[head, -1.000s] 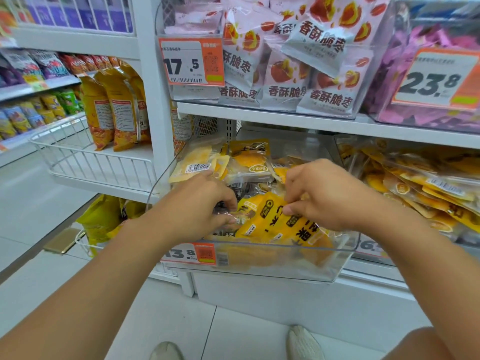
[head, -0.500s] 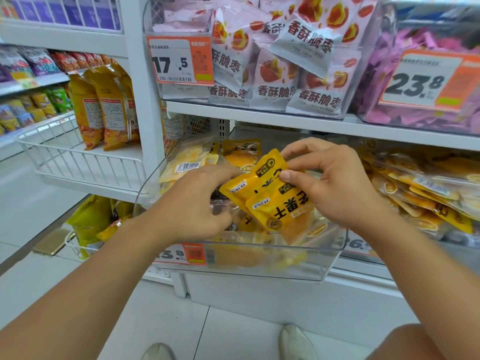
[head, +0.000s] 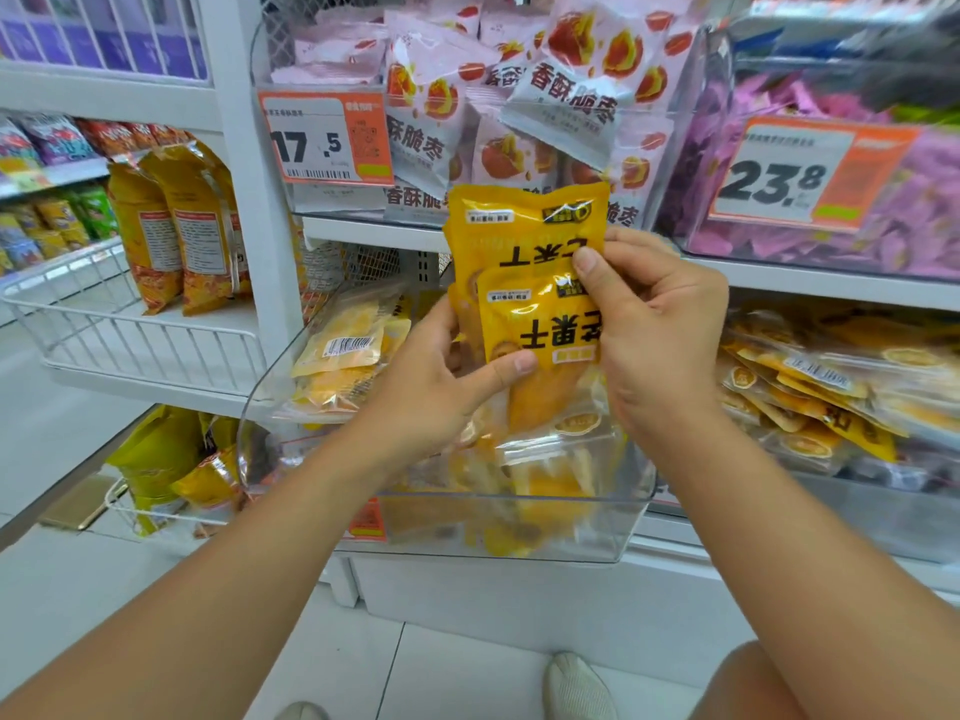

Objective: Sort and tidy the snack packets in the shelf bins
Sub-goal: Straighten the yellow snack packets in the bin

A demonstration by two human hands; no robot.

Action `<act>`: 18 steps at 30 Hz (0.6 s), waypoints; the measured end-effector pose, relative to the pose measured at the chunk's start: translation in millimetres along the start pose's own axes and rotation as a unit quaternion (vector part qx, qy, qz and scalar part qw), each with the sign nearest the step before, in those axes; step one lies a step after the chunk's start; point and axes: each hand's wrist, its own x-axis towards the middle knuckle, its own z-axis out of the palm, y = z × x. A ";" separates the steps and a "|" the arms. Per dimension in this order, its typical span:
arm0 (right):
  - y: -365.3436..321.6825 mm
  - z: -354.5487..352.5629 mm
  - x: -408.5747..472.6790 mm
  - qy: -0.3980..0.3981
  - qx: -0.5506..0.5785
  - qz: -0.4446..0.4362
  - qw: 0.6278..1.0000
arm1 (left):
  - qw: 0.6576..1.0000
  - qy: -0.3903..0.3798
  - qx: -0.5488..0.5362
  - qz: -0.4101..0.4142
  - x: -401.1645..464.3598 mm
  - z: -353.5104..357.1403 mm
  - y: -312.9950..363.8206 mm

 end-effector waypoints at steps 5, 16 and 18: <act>1.8 -7.5 1.6 -0.012 -0.042 -0.021 0.999 | 1.000 0.000 -0.015 0.012 2.5 15.0 -5.1; 6.4 -23.1 -9.6 -0.218 -0.109 0.118 0.963 | 0.999 0.026 0.005 -0.018 -4.6 24.6 -1.7; 3.5 -26.4 -11.8 -0.203 -0.032 0.190 0.960 | 0.998 0.008 0.016 -0.053 -3.3 24.4 7.6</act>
